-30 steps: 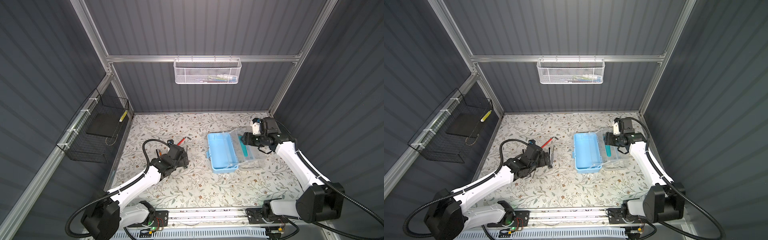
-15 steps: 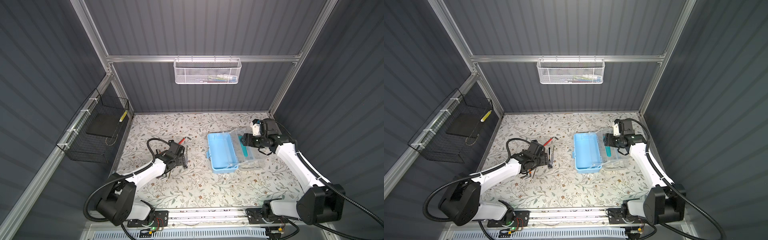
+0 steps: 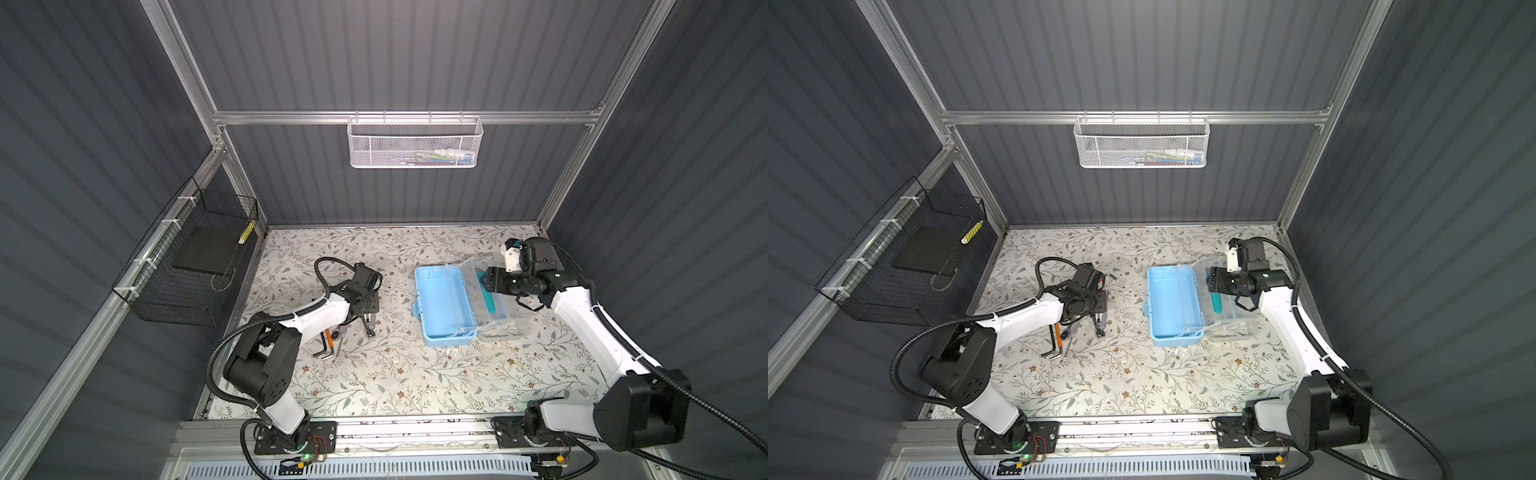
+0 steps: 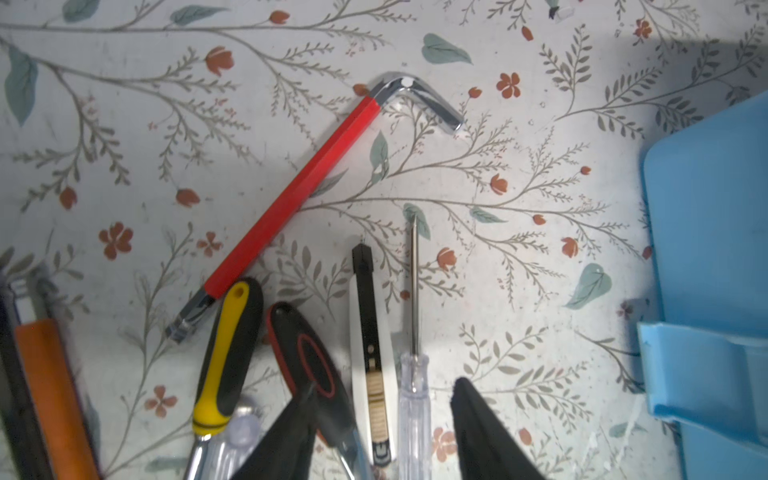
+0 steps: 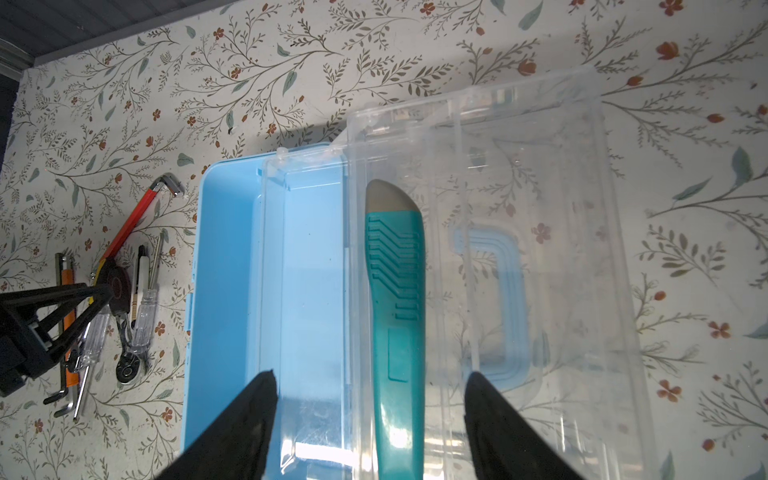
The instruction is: Pack the tool kit
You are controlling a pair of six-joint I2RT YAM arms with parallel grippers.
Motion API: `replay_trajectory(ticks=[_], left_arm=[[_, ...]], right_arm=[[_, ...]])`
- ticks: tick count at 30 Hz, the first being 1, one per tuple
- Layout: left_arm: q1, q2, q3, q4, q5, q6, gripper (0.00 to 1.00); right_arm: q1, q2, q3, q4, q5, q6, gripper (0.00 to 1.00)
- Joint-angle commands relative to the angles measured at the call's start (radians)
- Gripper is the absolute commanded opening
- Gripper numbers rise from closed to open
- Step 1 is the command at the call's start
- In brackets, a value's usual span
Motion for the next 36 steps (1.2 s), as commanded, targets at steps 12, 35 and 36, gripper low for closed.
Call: replay_trajectory(ticks=[12,35,36], left_arm=[[0.028,0.156,0.115,-0.076,0.010,-0.002,0.37],[0.025,0.182,0.060,-0.119,0.007,0.026,0.32],[0.025,0.183,0.060,-0.119,0.004,0.028,0.31]], right_arm=[[0.002,-0.070,-0.020,-0.014,0.018,-0.032,0.75],[-0.001,-0.074,-0.028,0.010,0.014,-0.041,0.79],[-0.001,-0.074,-0.027,0.009,0.016,-0.041,0.79]])
